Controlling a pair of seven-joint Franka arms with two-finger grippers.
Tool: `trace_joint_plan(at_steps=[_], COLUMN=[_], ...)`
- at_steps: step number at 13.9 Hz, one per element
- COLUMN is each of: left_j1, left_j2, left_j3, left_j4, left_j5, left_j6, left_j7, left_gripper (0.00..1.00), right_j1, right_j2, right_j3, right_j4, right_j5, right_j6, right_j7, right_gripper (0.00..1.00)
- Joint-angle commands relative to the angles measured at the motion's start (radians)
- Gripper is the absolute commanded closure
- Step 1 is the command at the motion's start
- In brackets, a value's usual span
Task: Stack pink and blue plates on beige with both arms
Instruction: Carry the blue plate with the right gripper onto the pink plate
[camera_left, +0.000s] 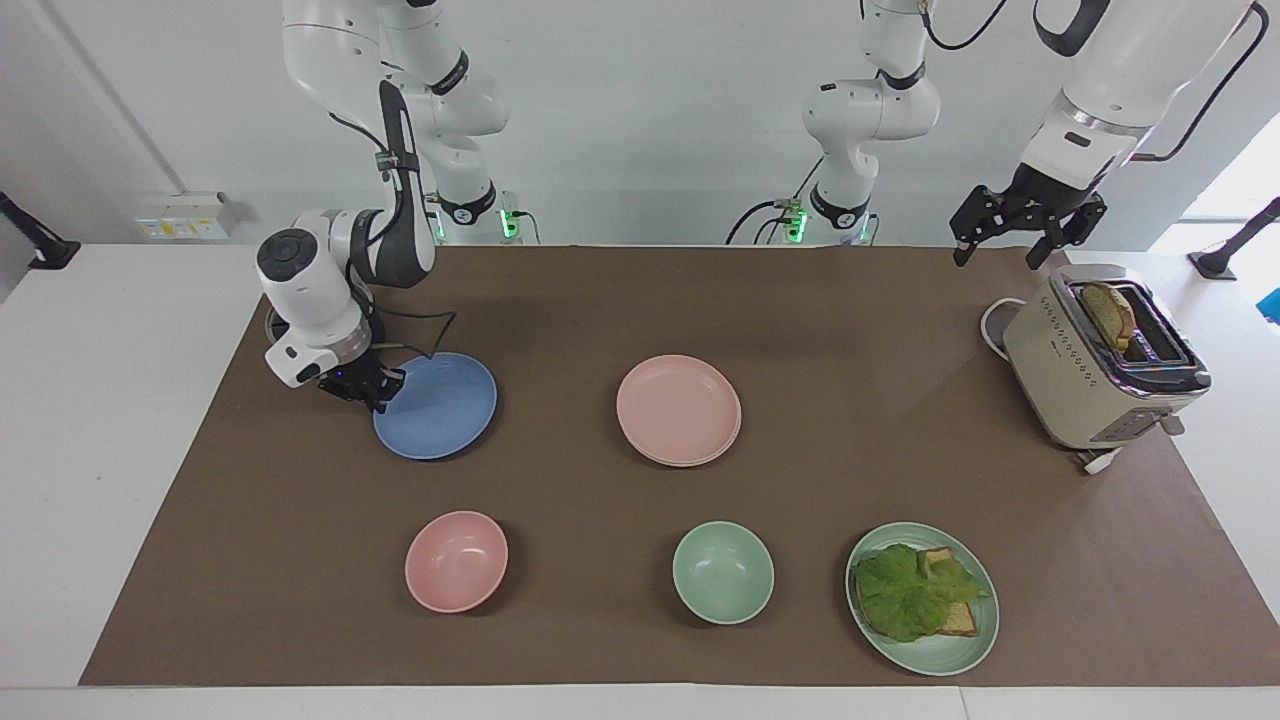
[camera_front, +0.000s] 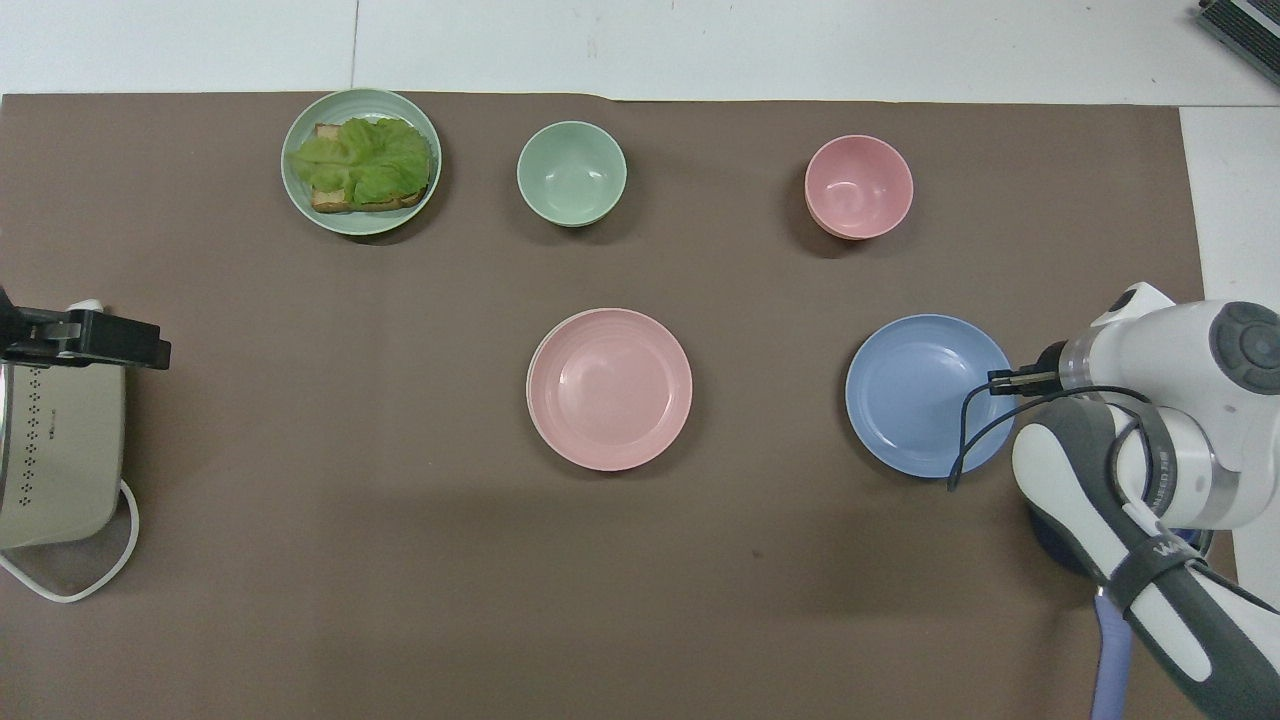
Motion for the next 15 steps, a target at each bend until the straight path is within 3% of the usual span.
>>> trace_joint_plan(at_steps=[1, 7, 9, 15], left_j1=[0.013, 0.013, 0.014, 0.013], left_j2=[0.002, 0.002, 0.002, 0.002], left_j3=[-0.009, -0.009, -0.009, -0.009], left_j4=[0.012, 0.014, 0.014, 0.012], left_j5=[0.017, 0.017, 0.017, 0.017], left_j6=[-0.022, -0.022, -0.024, -0.024], left_j7=[0.012, 0.012, 0.011, 0.011], left_gripper=[0.00, 0.00, 0.00, 0.00], right_j1=[-0.006, -0.015, -0.021, -0.005], right_j2=[-0.049, -0.152, -0.156, -0.146], right_j3=[0.008, 0.008, -0.001, 0.006], right_j4=[0.019, 0.039, 0.066, 0.106], right_j5=[0.018, 0.036, 0.110, 0.153], right_j6=[-0.069, -0.161, -0.199, -0.207], right_j7=[-0.034, -0.050, -0.112, -0.098], right_gripper=[1.00, 1.00, 1.00, 1.00])
